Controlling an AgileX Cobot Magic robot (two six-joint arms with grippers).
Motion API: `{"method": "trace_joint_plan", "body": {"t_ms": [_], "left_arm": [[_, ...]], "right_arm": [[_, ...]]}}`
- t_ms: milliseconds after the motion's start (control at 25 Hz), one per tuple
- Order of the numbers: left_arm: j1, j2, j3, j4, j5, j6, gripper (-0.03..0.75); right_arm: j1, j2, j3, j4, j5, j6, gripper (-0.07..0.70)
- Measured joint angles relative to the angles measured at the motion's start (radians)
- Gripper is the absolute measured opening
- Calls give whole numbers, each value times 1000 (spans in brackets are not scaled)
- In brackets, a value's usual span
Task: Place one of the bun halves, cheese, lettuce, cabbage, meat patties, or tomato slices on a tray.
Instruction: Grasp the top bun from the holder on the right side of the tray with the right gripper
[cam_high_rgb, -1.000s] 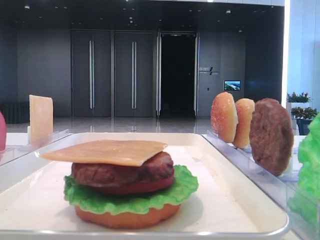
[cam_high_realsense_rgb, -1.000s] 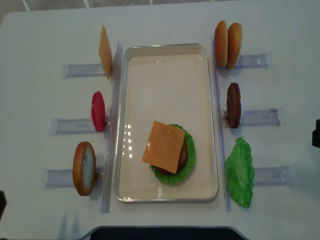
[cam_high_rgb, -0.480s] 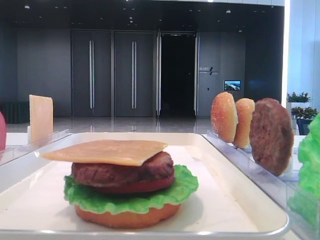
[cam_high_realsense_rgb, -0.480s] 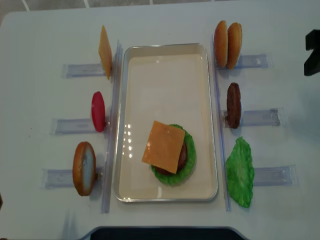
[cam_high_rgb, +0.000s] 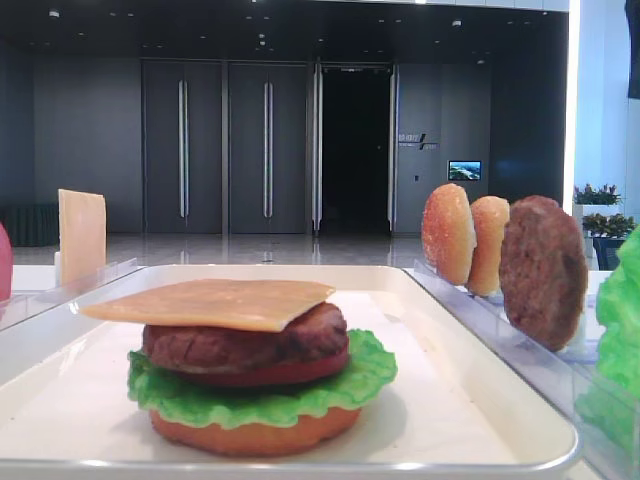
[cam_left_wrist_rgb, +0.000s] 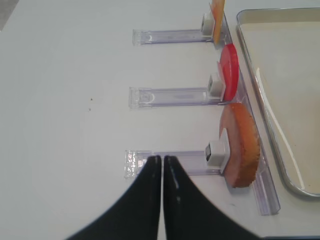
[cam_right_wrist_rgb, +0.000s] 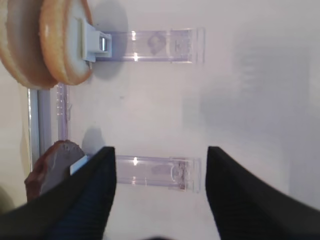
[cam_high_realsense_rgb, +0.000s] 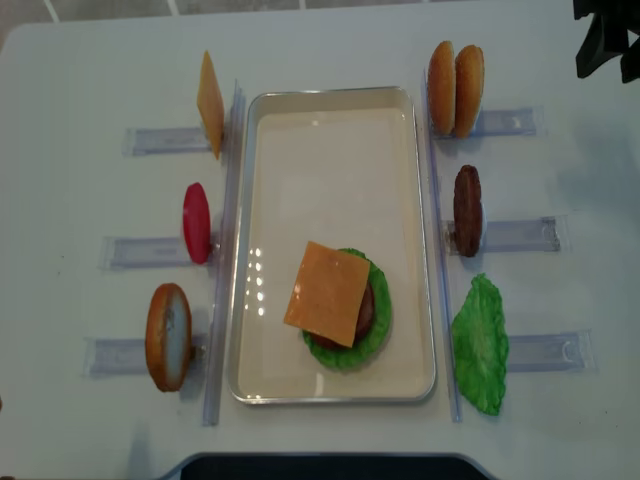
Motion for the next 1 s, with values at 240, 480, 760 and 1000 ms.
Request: {"method": "trace_joint_plan", "body": {"t_ms": [240,480,760,1000], "left_arm": [[0,0,0,0,0,0,0],[0,0,0,0,0,0,0],[0,0,0,0,0,0,0],[0,0,0,0,0,0,0]], "right_arm": [[17,131,-117,-3,13,8,411],[88,171,-175,-17,8,72,411],[225,171,-210,-40,-44,203,411],[316,172,-212,-39,-126,262,411]]}}
